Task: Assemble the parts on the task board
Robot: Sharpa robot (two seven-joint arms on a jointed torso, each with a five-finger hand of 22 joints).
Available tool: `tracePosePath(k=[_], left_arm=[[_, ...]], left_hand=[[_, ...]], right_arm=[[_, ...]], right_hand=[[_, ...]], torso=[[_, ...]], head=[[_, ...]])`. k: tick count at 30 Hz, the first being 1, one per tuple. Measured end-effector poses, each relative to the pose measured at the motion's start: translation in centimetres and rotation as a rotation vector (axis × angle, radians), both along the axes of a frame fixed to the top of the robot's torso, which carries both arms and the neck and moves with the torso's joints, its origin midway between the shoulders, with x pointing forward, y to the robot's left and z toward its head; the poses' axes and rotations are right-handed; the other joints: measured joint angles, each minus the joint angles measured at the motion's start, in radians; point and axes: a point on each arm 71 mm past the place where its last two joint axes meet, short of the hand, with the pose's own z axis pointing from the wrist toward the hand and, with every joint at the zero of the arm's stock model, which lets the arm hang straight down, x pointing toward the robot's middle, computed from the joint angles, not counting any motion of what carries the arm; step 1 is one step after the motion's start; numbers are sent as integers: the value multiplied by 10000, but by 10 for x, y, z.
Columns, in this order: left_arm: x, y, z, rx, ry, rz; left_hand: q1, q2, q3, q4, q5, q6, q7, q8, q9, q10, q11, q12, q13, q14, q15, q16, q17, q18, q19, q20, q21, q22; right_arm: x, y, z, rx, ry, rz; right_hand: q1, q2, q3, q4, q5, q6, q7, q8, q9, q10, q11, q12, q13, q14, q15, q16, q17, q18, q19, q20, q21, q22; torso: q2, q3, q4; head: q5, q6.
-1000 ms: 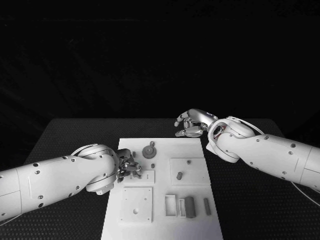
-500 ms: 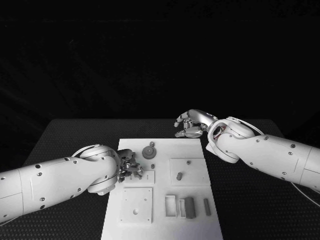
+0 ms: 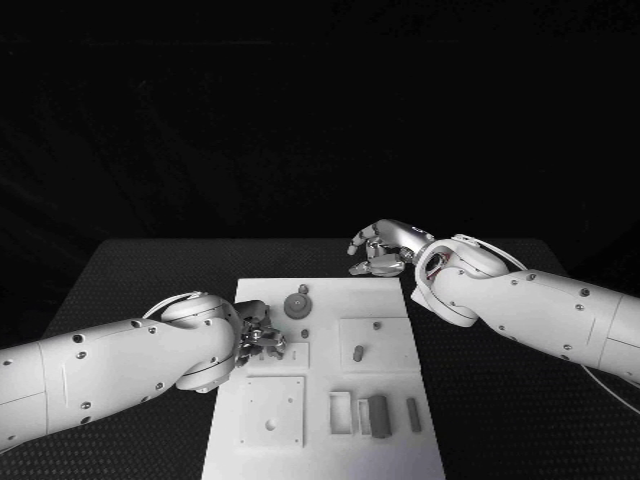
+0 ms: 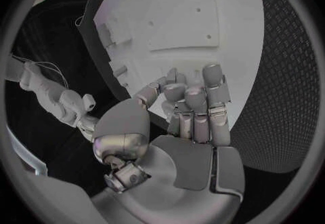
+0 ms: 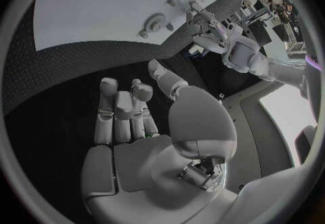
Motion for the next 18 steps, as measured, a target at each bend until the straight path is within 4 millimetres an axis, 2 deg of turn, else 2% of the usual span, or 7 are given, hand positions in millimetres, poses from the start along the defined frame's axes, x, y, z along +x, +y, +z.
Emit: tracePosePath(k=[18], left_arm=[[0,0,0,203,-216,-140]], left_hand=[[-99,-99,69,-13,-17,25,-25,-128,-142,2,-1,-1,-60,53,-40,117,-181,-1,15,16,-39,-2]], right_arm=[[0,0,0,-6,11,2]], right_hand=[[0,0,0,0,0,8,-9,0,0,0,0,0,0,0,0,0,0,-6,0,0,0,0]], torso=[[-1,-9,3]], head=[[-3,-12]])
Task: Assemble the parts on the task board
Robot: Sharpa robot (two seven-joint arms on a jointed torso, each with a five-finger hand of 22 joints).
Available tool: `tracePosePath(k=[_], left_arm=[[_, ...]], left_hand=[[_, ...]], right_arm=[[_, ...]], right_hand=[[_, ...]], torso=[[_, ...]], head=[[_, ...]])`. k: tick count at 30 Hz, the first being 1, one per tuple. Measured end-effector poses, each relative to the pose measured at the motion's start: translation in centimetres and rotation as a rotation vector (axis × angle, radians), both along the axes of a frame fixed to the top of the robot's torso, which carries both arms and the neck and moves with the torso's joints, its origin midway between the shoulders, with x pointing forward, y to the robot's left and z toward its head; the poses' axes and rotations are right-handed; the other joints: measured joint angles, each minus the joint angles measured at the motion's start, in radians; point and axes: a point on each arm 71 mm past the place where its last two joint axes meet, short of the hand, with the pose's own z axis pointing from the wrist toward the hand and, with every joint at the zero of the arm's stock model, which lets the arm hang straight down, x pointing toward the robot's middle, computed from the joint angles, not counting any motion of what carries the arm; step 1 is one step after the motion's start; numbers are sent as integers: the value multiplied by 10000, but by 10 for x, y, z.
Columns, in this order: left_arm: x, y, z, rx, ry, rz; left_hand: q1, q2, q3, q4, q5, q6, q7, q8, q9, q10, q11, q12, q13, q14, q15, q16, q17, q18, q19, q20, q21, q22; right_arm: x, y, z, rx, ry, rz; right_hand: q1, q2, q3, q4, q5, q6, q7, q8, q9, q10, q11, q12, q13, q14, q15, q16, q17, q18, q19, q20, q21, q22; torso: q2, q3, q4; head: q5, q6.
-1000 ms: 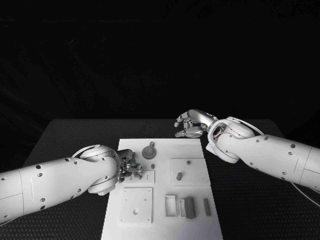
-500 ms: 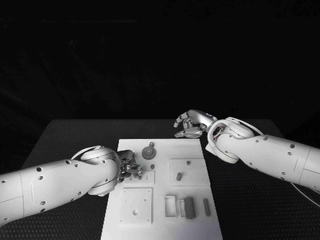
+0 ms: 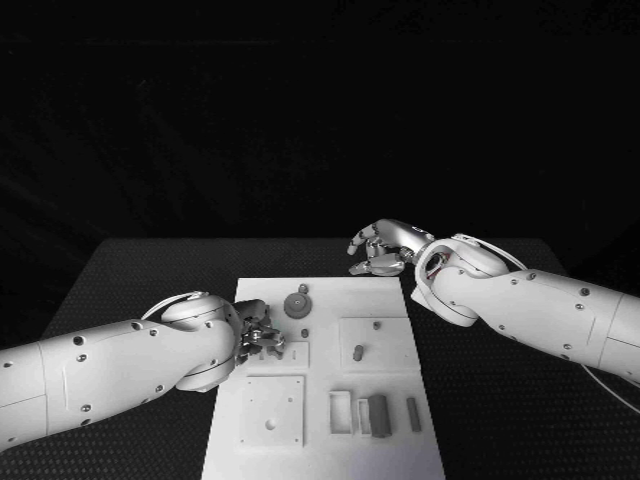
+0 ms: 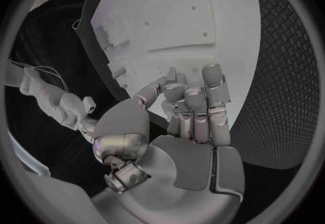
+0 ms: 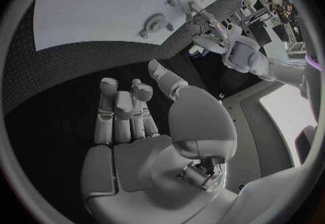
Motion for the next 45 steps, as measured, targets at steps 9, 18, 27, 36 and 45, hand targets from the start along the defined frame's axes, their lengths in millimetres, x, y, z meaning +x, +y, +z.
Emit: tracePosePath(k=[9,18,27,36,45], left_arm=[[-2,-2,-1,7,15,-66],[-2,-1,-1,17,21,-58],[-1,-1,-1,32,28,-62],[-1,0,-1,76,-20,-69],[-1,-1,-1,134,-100,-143]], left_hand=[[12,-76,147,-145,-546,33,-32,-108,-91,2,-3,0,-53,21,1,94,-142,-1,39,-35,-53,-1],[-19,-254,206,-121,-1026,171,-105,-138,-147,5,-5,0,-86,57,-33,162,-277,-2,56,-21,-57,-1],[-41,-311,203,-120,-1068,227,-157,-174,-147,4,-4,0,-87,94,-69,162,-291,-1,56,-19,-56,6],[41,-273,278,-112,-1107,268,-161,-233,-149,37,-37,0,-100,96,-68,234,-385,-2,56,-18,-94,5],[65,-249,334,-168,-1006,286,-163,-289,-166,37,-38,0,-120,110,-54,299,-436,-2,56,-16,-94,4]], right_arm=[[0,0,0,-3,6,-1],[0,0,0,-3,8,-3],[0,0,0,0,14,-6],[0,0,0,3,18,-9],[0,0,0,6,20,-8]], right_hand=[[0,0,0,0,0,0,0,0,0,0,0,0,0,0,0,0,0,-2,0,0,0,0],[0,0,0,0,0,0,-1,0,0,0,0,0,-8,0,0,0,0,-3,0,0,0,0],[0,0,-28,-28,0,1,-1,0,0,0,0,0,-7,0,0,0,0,-3,0,0,0,0],[0,0,-28,-28,0,1,-1,0,0,0,0,0,-7,0,0,0,0,-4,0,0,0,0],[0,0,-56,0,0,1,-2,0,0,0,0,0,-6,0,0,0,-9,-5,0,0,-37,0]], torso=[[-2,0,-2],[4,2,-2],[3,3,-2],[3,2,-2],[3,7,-2]], head=[[-3,-17],[-18,-12],[-25,-24],[-17,-19],[-13,-37]])
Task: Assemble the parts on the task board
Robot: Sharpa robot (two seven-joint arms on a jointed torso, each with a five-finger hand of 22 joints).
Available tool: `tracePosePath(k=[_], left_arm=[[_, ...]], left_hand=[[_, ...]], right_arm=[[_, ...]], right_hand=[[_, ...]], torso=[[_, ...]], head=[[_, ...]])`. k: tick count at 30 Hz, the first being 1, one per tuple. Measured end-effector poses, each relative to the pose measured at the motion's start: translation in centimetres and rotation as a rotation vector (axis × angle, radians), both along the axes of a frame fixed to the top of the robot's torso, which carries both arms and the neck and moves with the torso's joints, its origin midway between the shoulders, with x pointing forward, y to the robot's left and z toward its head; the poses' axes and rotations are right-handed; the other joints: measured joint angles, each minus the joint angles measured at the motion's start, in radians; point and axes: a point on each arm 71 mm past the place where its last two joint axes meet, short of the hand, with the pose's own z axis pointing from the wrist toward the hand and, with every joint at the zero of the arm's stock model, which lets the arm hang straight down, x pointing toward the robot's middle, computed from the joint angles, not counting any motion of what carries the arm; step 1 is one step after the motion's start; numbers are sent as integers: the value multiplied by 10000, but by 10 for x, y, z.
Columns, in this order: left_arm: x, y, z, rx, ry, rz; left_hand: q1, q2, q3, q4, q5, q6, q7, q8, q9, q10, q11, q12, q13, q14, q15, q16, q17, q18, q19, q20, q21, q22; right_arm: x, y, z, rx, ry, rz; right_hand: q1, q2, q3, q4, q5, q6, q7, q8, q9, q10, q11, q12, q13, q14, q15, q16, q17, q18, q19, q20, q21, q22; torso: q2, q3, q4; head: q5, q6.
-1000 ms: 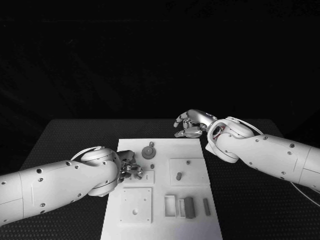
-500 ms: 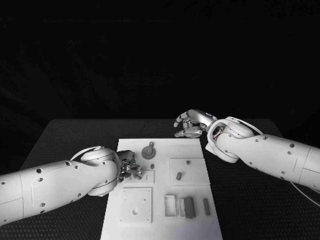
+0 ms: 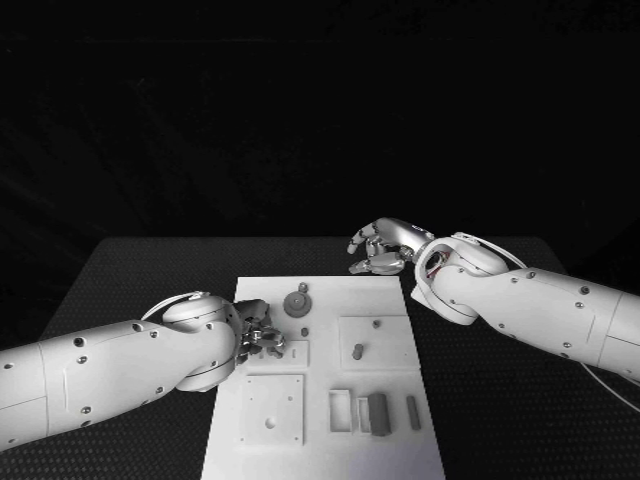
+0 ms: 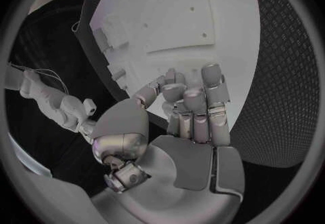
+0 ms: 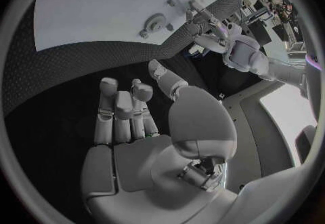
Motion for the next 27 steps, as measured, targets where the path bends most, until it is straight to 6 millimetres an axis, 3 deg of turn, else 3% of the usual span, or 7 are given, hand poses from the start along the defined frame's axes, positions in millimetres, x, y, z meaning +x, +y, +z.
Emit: tracePosePath(k=[27], left_arm=[[-2,-2,-1,15,-352,-49]], left_hand=[[-99,99,10,-14,-1,30,-14,-7,-30,38,-32,0,-31,52,-15,56,-97,-1,53,-18,1,-3]], right_arm=[[0,0,0,5,5,-5]], right_hand=[[0,0,0,0,0,0,0,0,0,0,0,0,-8,0,0,0,1,-3,0,0,0,6]], torso=[[-1,0,-1]], head=[[-17,15]])
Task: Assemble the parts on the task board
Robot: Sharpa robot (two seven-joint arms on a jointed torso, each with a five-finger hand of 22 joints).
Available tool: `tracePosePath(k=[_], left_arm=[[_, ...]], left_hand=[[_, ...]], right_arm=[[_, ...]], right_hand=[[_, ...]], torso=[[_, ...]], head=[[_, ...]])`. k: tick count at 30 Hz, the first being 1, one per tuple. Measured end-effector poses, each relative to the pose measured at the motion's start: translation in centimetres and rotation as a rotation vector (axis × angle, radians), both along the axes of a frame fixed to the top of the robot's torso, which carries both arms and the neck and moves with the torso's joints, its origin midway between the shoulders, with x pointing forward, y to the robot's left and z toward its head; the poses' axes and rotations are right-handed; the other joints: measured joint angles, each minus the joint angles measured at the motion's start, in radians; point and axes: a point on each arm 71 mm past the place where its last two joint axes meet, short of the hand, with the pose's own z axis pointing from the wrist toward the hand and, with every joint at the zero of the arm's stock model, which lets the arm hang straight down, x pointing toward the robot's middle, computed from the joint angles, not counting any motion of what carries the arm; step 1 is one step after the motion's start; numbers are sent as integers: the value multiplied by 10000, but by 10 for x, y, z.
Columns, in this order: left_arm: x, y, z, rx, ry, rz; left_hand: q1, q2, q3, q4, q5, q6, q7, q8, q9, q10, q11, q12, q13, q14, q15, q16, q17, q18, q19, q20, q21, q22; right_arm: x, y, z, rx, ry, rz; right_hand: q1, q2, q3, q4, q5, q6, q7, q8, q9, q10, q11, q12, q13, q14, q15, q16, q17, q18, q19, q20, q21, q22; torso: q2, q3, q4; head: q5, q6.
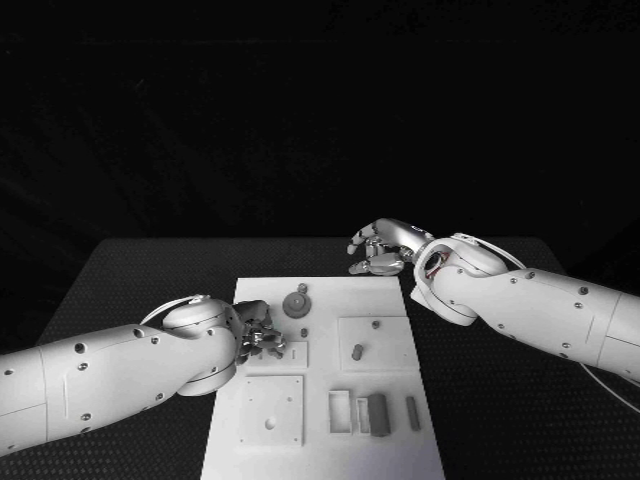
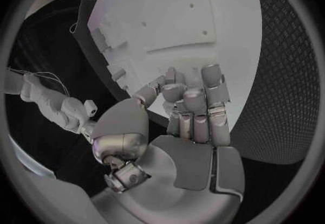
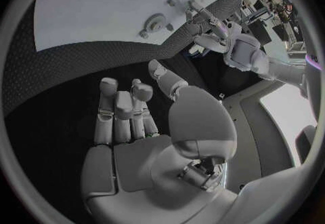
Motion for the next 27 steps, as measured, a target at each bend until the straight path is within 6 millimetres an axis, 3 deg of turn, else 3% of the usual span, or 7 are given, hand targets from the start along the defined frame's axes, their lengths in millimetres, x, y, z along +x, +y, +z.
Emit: tracePosePath(k=[27], left_arm=[[-1,-1,0,64,-23,-81]], left_hand=[[64,-64,-16,-66,-81,40,5,3,-12,37,37,0,-31,34,1,43,-102,0,15,18,8,-2]], right_arm=[[0,0,0,7,14,-7]], right_hand=[[0,0,0,0,0,0,0,0,0,0,0,0,-8,0,0,0,1,-2,0,0,0,-2]], torso=[[-2,-4,1]], head=[[-15,-6]])
